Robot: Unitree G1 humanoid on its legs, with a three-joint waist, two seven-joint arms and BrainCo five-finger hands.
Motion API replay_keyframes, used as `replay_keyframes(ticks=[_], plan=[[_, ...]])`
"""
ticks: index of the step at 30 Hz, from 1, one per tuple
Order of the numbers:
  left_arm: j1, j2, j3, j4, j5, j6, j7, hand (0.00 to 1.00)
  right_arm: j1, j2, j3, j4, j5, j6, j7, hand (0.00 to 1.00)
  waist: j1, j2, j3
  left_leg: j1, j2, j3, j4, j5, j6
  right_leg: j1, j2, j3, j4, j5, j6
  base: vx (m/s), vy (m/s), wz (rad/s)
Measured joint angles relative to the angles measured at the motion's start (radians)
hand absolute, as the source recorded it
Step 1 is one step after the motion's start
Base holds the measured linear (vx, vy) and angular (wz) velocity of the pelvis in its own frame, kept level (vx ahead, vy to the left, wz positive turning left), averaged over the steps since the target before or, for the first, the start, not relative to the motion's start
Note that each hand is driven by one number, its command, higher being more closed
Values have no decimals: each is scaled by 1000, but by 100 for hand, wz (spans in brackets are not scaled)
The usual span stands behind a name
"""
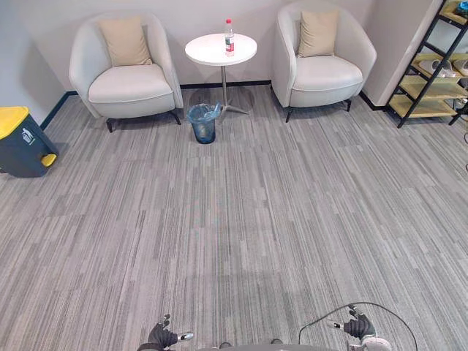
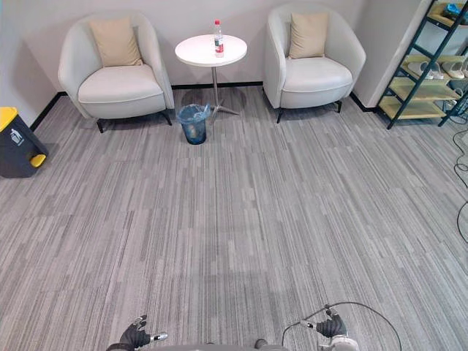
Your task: Gather rubbish on tea table into small bin, then transfer packed bag to large trash can.
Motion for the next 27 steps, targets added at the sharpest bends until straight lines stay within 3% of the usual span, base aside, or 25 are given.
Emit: replay_keyframes(ticks=[5,8,10,12,14,17,19,20,21,22,23,24,27], plan=[[-7,1,-2,0,-1,0,0,0,-25,4,-6,0,1,9,-1,0,2,-5,10,-58,8,38,43,-31,21,-65,6,37,23,-4,-9,-21,-25,-26],[-22,1,-9,-1,-3,0,0,0,-40,5,-13,0,1,10,-1,0,5,-4,36,-99,18,68,147,-109,26,-139,2,61,176,-90,3,37,22,-29],[-25,2,-16,-1,-3,0,1,0,-36,4,-15,1,1,11,-1,0,2,-1,41,-109,16,81,211,-163,36,-194,-17,50,339,-162,53,104,32,-17],[-34,10,-45,-1,-3,1,2,0,-39,7,-15,1,1,11,-1,0,1,8,52,-95,15,84,219,-177,48,-259,-33,11,506,-175,75,110,64,-6],[-61,22,-48,-4,-3,1,6,0,-38,15,-14,3,0,16,-1,0,-1,-2,72,-36,1,72,204,-186,58,-343,-75,-45,728,-186,82,241,58,15],[-82,38,-47,-5,-3,1,17,0,-42,12,-11,5,0,20,0,0,-14,5,87,16,10,44,189,-206,55,-394,-99,-123,758,-239,56,267,-13,26],[-98,41,-46,-5,-3,1,18,0,-53,1,-5,5,0,21,0,0,-31,21,98,58,50,20,164,-212,43,-428,-77,-170,665,-239,43,378,-124,41],[-105,42,-47,-5,-3,1,17,0,-53,-5,-1,4,0,21,0,0,-32,26,101,76,70,13,159,-218,26,-444,-60,-180,569,-205,18,339,-127,36],[-105,46,-47,-5,-3,1,17,0,-50,-5,0,4,0,21,0,0,-31,17,97,79,69,7,159,-222,11,-442,-54,-182,505,-158,9,388,-185,46],[-106,52,-45,-3,-3,1,17,0,-34,-7,0,4,1,21,-1,0,-33,-4,90,94,68,-16,164,-247,-31,-444,-66,-179,462,-34,-62,425,-214,44],[-110,36,-45,-2,-3,-1,16,0,-35,-18,-3,11,1,25,-1,0,-33,15,84,105,106,-28,180,-252,-49,-439,-48,-202,493,-66,-87,516,-270,38],[-110,35,-44,-2,-3,-1,16,0,-40,-17,-3,9,1,24,-1,0,-33,18,82,89,114,-29,208,-248,-58,-434,-44,-208,486,-81,-98,431,-257,17],[-106,-4,-27,-2,-9,0,16,0,-45,-17,-4,7,4,22,-1,0,-27,48,98,-100,191,-57,648,-186,-154,-301,8,-241,359,-97,-128,418,-252,18]])
